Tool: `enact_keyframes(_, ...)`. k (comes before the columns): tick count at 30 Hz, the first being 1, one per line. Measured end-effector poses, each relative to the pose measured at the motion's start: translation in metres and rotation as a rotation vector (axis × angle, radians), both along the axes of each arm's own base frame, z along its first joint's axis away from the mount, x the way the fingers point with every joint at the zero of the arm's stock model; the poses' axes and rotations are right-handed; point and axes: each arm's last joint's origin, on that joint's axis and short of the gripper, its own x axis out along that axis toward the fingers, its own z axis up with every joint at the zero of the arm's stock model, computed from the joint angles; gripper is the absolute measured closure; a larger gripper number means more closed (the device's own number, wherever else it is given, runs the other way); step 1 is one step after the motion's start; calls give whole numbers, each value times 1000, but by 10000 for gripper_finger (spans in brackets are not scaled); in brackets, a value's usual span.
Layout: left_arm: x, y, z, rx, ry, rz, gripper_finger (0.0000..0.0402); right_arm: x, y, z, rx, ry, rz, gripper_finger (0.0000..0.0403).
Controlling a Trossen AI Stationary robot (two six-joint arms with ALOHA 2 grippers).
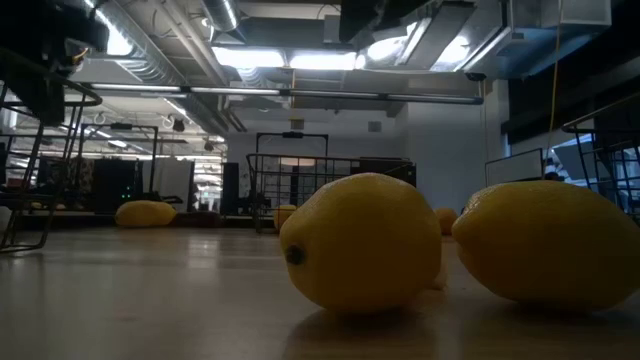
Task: Sort produce into baskets
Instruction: Put the garlic into the bottom left wire basket
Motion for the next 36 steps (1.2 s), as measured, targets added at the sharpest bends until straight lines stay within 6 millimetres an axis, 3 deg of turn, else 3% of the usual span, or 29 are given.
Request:
enact_keyframes(9, 4, 13, -24, -64, 107, -16, 161, 0, 0, 0, 1, -4, 0, 13)
enact_keyframes(21, 11, 32, -33, -126, 147, 91, 161, 4, 1, 1, 15, -47, -1, 13)
enact_keyframes(36, 38, 61, -59, -239, 334, 183, 161, 12, 4, -10, 24, -17, 14, 13)
